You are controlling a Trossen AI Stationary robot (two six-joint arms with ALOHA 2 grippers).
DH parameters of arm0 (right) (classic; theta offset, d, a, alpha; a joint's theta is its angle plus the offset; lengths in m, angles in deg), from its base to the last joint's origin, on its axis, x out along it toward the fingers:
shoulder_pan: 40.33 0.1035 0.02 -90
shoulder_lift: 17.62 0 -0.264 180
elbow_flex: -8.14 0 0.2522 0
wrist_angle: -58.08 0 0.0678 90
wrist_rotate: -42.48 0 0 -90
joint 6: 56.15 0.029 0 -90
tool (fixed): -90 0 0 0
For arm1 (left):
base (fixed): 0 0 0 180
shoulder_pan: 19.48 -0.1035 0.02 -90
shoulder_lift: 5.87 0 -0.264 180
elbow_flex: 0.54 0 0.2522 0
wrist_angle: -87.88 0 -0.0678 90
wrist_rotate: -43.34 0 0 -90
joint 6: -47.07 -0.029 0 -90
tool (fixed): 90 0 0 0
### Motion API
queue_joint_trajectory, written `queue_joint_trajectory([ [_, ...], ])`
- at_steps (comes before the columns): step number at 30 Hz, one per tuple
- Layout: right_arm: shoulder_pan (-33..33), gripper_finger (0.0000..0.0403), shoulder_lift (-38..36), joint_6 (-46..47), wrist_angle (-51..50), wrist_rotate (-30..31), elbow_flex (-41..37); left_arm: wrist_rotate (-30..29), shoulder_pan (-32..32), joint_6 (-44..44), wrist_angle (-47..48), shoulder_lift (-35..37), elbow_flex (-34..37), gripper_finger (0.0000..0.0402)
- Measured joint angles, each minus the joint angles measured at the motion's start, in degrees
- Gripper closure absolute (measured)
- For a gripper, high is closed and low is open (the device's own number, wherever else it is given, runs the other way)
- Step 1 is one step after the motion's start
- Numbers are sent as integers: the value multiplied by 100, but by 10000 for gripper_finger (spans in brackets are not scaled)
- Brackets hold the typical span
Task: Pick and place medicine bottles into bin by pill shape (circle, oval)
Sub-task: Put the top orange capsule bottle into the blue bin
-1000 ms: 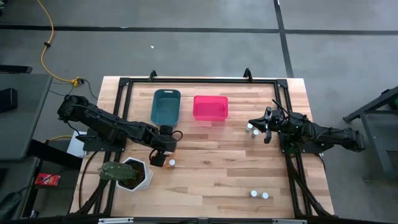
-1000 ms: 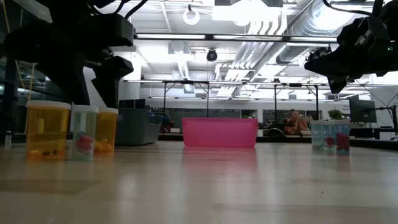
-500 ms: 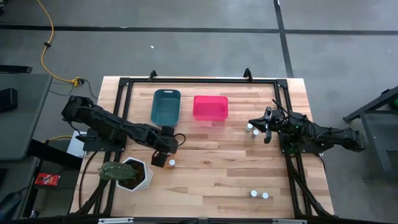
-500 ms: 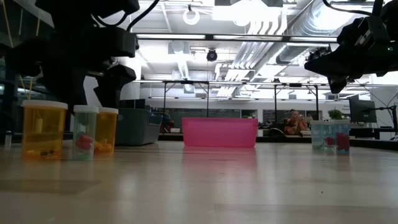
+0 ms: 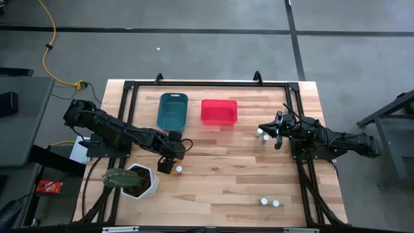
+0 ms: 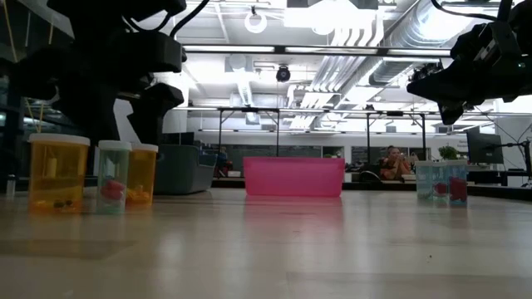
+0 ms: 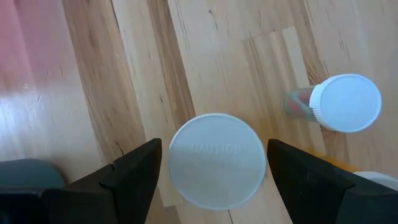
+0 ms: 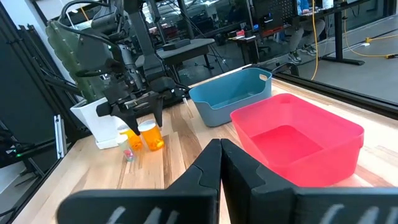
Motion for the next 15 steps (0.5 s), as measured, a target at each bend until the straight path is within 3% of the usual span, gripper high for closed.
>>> queue_joint_trajectory([
  [10,0,403,0,1,-1,-1,-2,-15,-1,-34,-1,1,-2,207],
  [15,2,403,0,1,-1,-1,0,144,-92,-44,181,96,-124,214],
])
